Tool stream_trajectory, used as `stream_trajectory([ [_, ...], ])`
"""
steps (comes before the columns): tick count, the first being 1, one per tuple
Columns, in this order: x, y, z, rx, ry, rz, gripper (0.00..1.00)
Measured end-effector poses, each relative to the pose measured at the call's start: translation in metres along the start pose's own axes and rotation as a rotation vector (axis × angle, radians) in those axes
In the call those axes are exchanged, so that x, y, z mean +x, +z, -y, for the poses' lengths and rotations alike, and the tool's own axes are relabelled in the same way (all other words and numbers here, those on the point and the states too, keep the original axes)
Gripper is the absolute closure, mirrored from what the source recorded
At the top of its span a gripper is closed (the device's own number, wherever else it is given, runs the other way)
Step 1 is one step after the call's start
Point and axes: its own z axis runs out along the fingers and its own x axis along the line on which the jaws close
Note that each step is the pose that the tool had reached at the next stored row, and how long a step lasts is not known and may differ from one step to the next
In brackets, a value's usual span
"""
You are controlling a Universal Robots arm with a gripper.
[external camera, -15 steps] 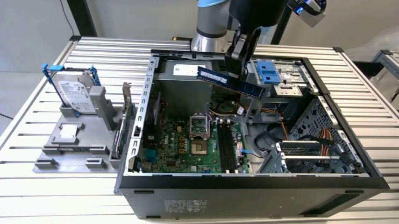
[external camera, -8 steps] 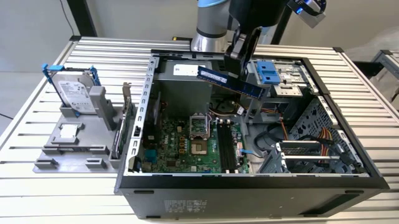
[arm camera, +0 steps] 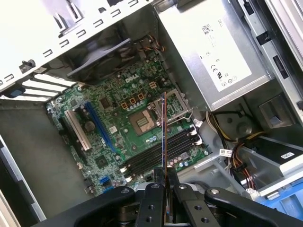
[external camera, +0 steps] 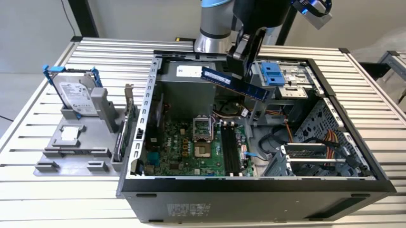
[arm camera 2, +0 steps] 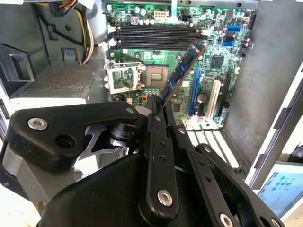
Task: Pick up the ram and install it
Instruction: 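Insert the ram into the slot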
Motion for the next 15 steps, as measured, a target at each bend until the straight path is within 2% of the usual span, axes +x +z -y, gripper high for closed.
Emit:
stream_trajectory([
  [15, 0.0003, 0.0, 0.0002, -0.0035, 0.057, 0.0013, 1.0],
])
